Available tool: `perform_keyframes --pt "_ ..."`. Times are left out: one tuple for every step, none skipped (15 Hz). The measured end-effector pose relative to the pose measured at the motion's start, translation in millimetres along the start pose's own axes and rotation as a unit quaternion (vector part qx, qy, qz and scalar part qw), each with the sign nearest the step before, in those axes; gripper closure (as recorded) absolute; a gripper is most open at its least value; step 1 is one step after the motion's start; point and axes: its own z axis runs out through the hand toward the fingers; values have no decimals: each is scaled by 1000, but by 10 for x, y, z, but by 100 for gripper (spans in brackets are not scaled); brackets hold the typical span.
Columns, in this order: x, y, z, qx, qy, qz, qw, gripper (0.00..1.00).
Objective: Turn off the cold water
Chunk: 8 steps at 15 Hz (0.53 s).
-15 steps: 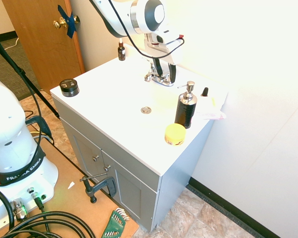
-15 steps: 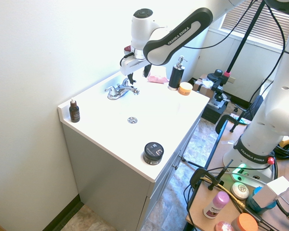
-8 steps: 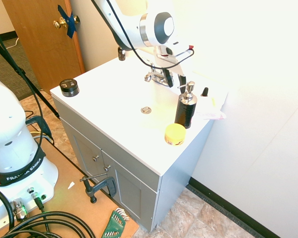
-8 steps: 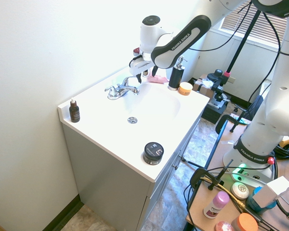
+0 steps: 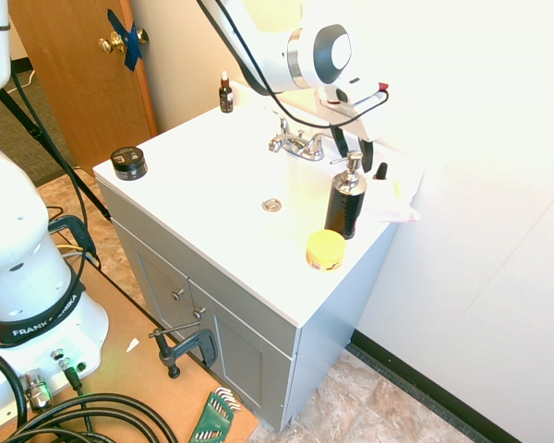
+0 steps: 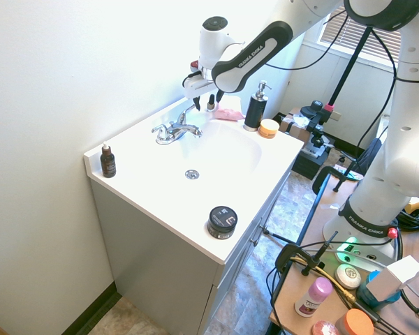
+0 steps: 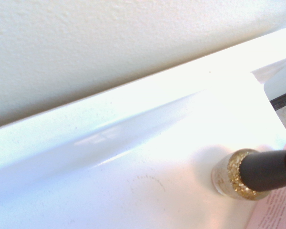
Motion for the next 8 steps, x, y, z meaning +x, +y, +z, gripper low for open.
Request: perform_keyframes --pt "4 34 13 -3 -5 -5 1000 0" --pt "-8 110 18 -6 -10 -13 1000 0" --pt "-40 230 10 -10 -22 -22 999 0" --pt "-94 358 -35 -8 -37 -31 999 0" --pt "-174 488 -135 -2 -54 -42 998 0" --pt "-274 603 -260 7 -73 -53 996 0" --pt "-395 718 -400 17 -92 -65 993 0" --pt "-502 814 -542 27 -110 -76 991 0"
